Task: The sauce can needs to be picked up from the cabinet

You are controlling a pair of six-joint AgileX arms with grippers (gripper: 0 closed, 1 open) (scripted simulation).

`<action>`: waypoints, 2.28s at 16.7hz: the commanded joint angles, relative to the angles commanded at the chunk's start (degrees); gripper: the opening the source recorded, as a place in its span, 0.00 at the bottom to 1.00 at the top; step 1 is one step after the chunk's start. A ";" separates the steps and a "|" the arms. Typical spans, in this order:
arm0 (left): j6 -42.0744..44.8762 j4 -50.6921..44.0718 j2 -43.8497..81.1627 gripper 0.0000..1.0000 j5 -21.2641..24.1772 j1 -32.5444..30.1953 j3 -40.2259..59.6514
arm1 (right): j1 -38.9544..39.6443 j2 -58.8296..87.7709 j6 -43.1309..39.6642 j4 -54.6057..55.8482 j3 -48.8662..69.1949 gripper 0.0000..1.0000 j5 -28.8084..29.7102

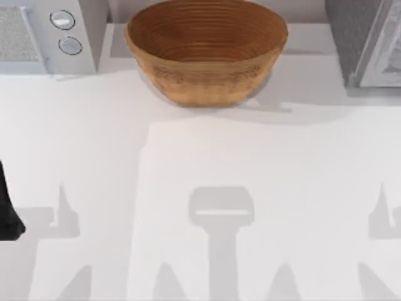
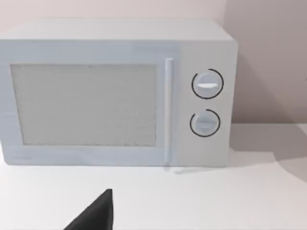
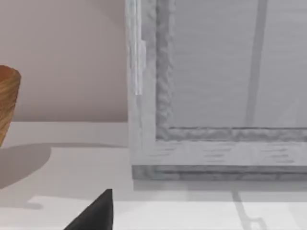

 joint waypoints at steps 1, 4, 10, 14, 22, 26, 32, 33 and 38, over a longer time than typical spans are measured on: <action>0.00 0.00 0.00 1.00 0.00 0.00 0.00 | 0.00 0.00 0.00 0.00 0.00 1.00 0.00; 0.00 0.00 0.00 1.00 0.00 0.00 0.00 | 0.48 1.44 0.10 -0.22 1.81 1.00 0.03; 0.00 0.00 0.00 1.00 0.00 0.00 0.00 | 3.52 16.78 0.48 -4.52 21.55 1.00 1.62; 0.00 0.00 0.00 1.00 0.00 0.00 0.00 | 5.36 33.04 0.53 -9.99 42.76 1.00 4.30; 0.00 0.00 0.00 1.00 0.00 0.00 0.00 | 9.09 63.95 0.66 -20.35 83.83 1.00 9.18; 0.00 0.00 0.00 1.00 0.00 0.00 0.00 | 10.24 73.28 0.82 -23.19 96.20 1.00 10.75; 0.00 0.00 0.00 1.00 0.00 0.00 0.00 | 10.58 76.05 0.90 -23.92 99.80 1.00 11.27; 0.00 0.00 0.00 1.00 0.00 0.00 0.00 | 10.58 76.05 0.90 -23.92 99.80 1.00 11.27; 0.00 0.00 0.00 1.00 0.00 0.00 0.00 | 12.98 79.78 0.97 -23.26 103.47 1.00 12.69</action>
